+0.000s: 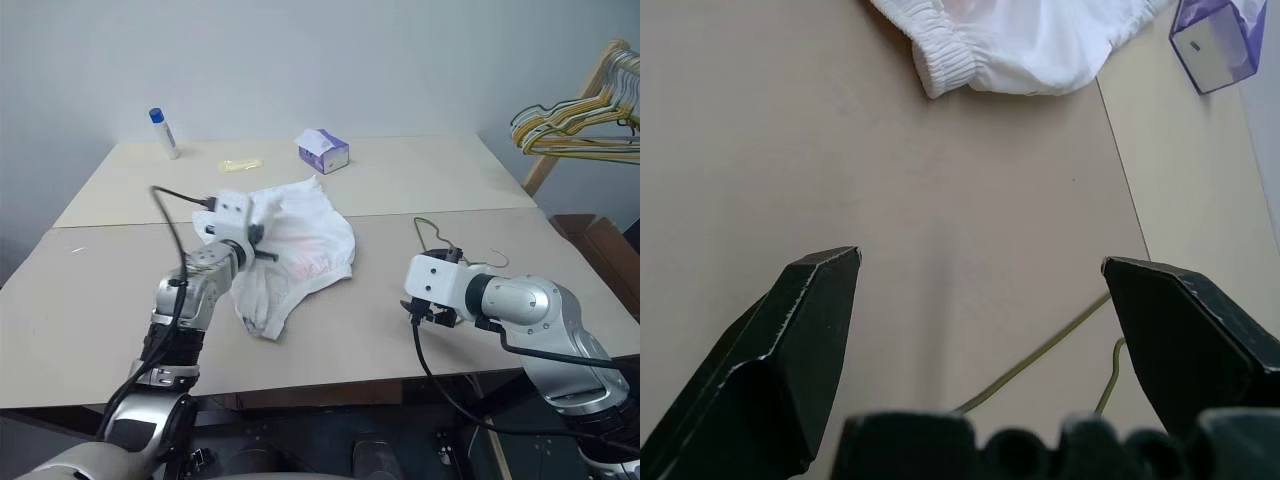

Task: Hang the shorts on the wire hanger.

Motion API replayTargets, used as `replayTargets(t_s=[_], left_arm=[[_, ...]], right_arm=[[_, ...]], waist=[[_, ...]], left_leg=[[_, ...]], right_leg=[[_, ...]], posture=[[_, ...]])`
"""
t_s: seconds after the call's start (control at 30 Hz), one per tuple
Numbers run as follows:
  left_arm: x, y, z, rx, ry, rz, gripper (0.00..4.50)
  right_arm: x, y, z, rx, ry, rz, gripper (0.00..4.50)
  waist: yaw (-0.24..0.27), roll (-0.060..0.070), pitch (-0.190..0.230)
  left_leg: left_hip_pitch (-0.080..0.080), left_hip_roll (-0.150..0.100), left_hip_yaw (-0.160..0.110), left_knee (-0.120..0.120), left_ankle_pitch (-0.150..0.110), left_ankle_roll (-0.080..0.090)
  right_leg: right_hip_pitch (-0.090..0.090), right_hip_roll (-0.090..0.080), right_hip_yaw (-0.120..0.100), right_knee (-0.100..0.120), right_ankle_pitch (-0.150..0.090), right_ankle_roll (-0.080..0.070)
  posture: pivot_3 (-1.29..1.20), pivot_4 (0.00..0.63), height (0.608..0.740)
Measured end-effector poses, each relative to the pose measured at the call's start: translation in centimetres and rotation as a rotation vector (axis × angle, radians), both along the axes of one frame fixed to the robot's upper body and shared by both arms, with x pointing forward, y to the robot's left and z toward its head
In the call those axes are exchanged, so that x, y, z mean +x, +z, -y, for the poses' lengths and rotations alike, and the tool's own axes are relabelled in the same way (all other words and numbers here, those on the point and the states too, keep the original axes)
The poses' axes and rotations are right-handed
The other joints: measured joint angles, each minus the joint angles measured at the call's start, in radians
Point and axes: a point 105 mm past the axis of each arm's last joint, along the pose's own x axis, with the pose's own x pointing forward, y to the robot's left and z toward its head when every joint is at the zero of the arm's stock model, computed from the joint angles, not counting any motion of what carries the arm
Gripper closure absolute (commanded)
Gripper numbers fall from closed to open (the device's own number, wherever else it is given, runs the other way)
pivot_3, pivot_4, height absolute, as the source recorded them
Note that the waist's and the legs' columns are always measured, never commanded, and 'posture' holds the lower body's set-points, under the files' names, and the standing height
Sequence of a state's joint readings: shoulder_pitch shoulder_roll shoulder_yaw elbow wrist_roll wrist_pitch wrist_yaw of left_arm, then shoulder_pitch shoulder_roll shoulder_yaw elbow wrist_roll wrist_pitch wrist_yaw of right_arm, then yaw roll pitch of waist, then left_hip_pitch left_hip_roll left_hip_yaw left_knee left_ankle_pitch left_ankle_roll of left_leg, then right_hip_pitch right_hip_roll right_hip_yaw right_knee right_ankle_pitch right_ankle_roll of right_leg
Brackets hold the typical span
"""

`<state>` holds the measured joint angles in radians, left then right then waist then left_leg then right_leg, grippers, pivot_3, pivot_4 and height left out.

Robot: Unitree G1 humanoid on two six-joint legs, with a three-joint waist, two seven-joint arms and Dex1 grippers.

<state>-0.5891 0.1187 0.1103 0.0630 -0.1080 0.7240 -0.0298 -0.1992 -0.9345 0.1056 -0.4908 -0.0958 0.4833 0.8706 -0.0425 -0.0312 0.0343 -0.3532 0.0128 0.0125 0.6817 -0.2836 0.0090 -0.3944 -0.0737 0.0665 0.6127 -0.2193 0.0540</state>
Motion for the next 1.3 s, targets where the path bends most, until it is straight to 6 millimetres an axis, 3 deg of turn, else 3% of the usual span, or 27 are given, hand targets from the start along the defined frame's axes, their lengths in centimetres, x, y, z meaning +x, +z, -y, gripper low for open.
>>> replayTargets(t_s=[0.1,0.2,0.37,0.5,0.6,0.87,1.0,1.13,1.3], left_arm=[[-2.4,1.4,-5.5,-0.206,0.306,0.137,4.46],[-6.1,-0.2,-10.2,-0.283,0.572,0.157,4.46],[-9.3,-1.9,-13.1,-0.386,0.759,0.127,4.46],[-9.6,-2.6,-13.0,-0.422,0.760,0.080,4.46],[-9.4,-3.0,-12.7,-0.441,0.751,0.055,3.87],[-10.4,-6.1,-12.7,-0.368,0.765,-0.098,1.26],[-11.7,-7.2,-13.3,-0.315,0.828,-0.168,0.02],[-13.5,-6.8,-15.0,-0.206,0.911,-0.197,0.02],[-14.8,-3.9,-17.7,-0.038,0.975,-0.120,0.02]], right_arm=[[0.4,-0.3,0.2,-0.012,0.001,-0.004,0.00],[0.7,-0.6,0.1,-0.023,0.013,-0.007,0.00],[1.1,-0.5,-0.9,-0.018,0.064,0.002,0.00],[1.5,-0.3,-1.0,-0.022,0.078,0.009,0.00],[1.6,-0.4,-0.8,-0.023,0.071,0.003,0.00],[1.3,-0.6,-0.9,-0.024,0.075,-0.002,0.00],[0.7,-0.5,-2.5,0.044,0.110,-0.026,0.00],[0.1,-0.6,-5.7,0.134,0.175,-0.056,0.00],[-1.7,-1.7,-12.0,0.264,0.326,-0.138,0.00]], waist=[[0.001,0.000,0.000],[0.016,-0.001,-0.001],[0.062,-0.007,-0.001],[0.081,-0.009,-0.002],[0.083,-0.009,-0.002],[0.078,-0.010,-0.002],[0.077,-0.010,-0.002],[0.067,-0.011,-0.002],[0.055,-0.011,-0.003]], left_leg=[[0.001,0.000,-0.002,-0.001,0.000,0.000],[0.001,0.000,-0.002,-0.001,0.000,0.000],[0.001,-0.001,-0.002,0.002,0.000,-0.001],[0.001,-0.001,-0.002,0.002,0.000,-0.001],[0.001,-0.001,-0.002,0.002,0.000,-0.001],[0.001,-0.001,-0.002,0.002,0.000,-0.001],[0.001,-0.001,-0.002,0.002,0.000,-0.001],[0.001,0.000,-0.003,0.002,0.000,-0.001],[0.001,0.000,-0.005,0.001,0.001,-0.003]], right_leg=[[0.000,0.000,0.002,0.000,0.001,0.000],[0.001,-0.001,0.002,0.001,0.001,0.000],[0.004,0.000,-0.003,-0.002,0.002,0.000],[0.005,-0.001,-0.003,-0.003,0.002,0.000],[0.004,-0.001,-0.003,-0.003,0.002,0.000],[0.004,0.000,-0.003,-0.002,0.002,-0.001],[0.004,0.000,-0.003,-0.002,0.002,-0.001],[0.004,0.000,-0.003,-0.001,0.002,-0.001],[0.004,0.000,-0.005,0.000,0.002,-0.002]], posture=[[0.02,0.000,0.740],[0.04,0.000,0.740],[0.07,0.000,0.740],[0.07,0.000,0.740],[0.06,0.000,0.740],[0.04,0.000,0.740],[0.04,0.000,0.740],[0.05,0.000,0.740],[0.06,0.000,0.740]])
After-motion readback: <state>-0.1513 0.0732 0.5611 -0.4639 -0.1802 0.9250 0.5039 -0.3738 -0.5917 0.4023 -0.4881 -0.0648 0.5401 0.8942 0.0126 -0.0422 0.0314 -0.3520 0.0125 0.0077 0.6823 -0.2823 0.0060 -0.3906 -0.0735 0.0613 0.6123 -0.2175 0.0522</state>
